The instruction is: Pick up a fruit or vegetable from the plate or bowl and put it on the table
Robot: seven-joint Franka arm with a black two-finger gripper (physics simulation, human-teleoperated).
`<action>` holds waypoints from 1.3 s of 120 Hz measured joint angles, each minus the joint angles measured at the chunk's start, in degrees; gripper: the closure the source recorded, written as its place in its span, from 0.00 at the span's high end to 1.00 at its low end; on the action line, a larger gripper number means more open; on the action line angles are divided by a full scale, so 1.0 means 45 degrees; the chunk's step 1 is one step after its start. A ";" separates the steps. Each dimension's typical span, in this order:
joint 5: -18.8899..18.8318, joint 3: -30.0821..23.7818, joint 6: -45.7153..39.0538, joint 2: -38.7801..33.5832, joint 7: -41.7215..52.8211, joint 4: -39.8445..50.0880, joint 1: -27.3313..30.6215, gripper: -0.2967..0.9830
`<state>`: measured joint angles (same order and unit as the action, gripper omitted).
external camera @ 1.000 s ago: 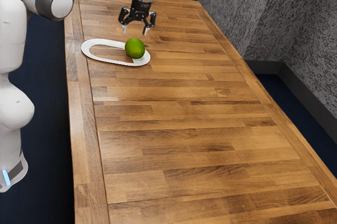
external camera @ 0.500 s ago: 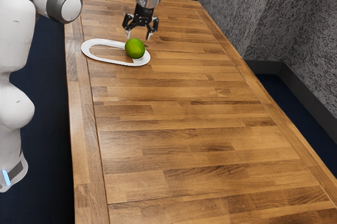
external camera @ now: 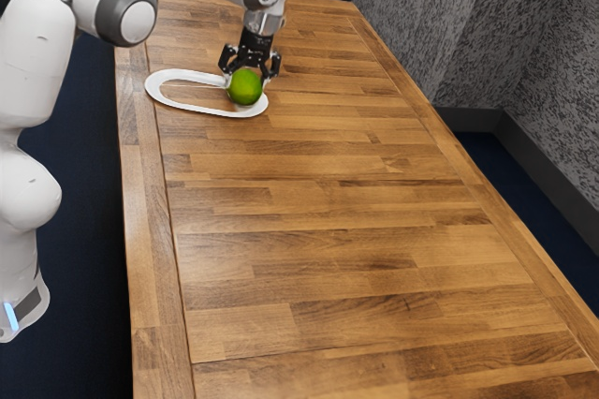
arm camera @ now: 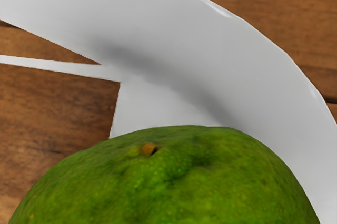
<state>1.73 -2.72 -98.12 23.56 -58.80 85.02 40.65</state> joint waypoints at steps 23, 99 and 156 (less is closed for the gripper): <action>0.0077 0.0011 -0.0100 0.0024 0.0147 -0.0045 0.0001 0.68; 0.0090 -0.0077 0.0326 0.1161 0.0365 -0.3969 -0.2812 0.62; 0.0232 -0.0293 -0.1990 0.2616 0.0190 -0.4766 -0.3752 0.72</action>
<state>2.77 -4.04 -107.07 35.33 -57.95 63.57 23.76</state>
